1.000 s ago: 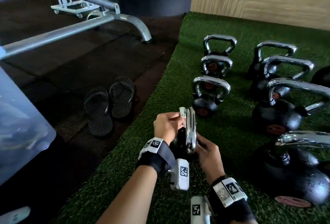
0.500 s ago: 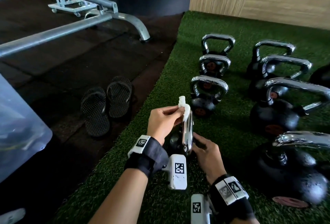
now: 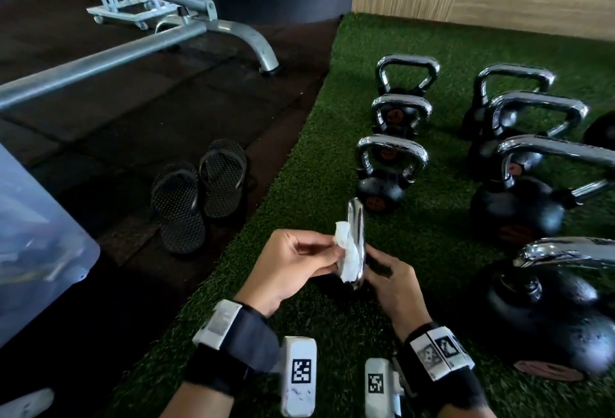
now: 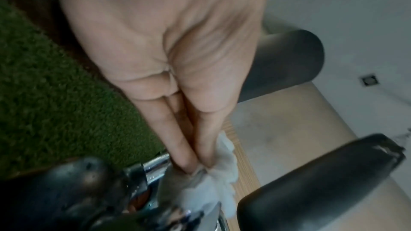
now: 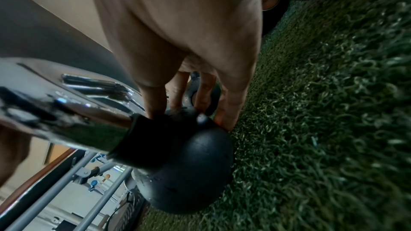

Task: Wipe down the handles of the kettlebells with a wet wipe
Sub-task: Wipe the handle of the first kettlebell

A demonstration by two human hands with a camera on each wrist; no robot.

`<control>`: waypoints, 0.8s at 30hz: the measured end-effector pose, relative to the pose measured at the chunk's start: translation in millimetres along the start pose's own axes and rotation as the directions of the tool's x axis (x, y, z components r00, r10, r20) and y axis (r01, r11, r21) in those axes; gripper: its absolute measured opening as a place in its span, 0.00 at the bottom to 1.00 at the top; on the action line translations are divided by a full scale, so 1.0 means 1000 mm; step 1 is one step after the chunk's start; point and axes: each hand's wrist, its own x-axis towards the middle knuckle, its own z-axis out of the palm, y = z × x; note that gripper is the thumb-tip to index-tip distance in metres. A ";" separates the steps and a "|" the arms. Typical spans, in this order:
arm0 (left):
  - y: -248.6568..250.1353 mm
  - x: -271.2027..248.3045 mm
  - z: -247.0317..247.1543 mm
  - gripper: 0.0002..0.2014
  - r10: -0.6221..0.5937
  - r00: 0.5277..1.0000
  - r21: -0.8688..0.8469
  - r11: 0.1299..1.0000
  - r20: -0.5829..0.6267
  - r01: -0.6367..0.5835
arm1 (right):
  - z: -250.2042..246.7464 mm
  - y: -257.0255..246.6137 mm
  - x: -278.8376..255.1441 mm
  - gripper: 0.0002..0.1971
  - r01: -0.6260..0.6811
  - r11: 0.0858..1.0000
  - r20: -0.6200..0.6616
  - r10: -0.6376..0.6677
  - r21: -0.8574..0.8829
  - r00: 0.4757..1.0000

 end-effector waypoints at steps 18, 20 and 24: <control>-0.042 -0.025 -0.003 0.10 0.228 0.970 0.560 0.816 -0.082 -0.144 | 0.001 0.005 0.001 0.20 -0.048 0.999 -0.034 0.048 -0.011 0.998; -0.038 -0.024 -0.007 0.10 0.218 0.974 0.596 0.791 -0.068 -0.135 | -0.002 -0.004 -0.003 0.20 -0.037 0.993 -0.012 0.036 -0.108 0.999; -0.021 -0.024 -0.019 0.10 0.098 0.988 0.360 0.932 -0.116 -0.049 | -0.023 -0.039 -0.027 0.21 0.171 0.793 -0.077 -0.265 -0.584 0.961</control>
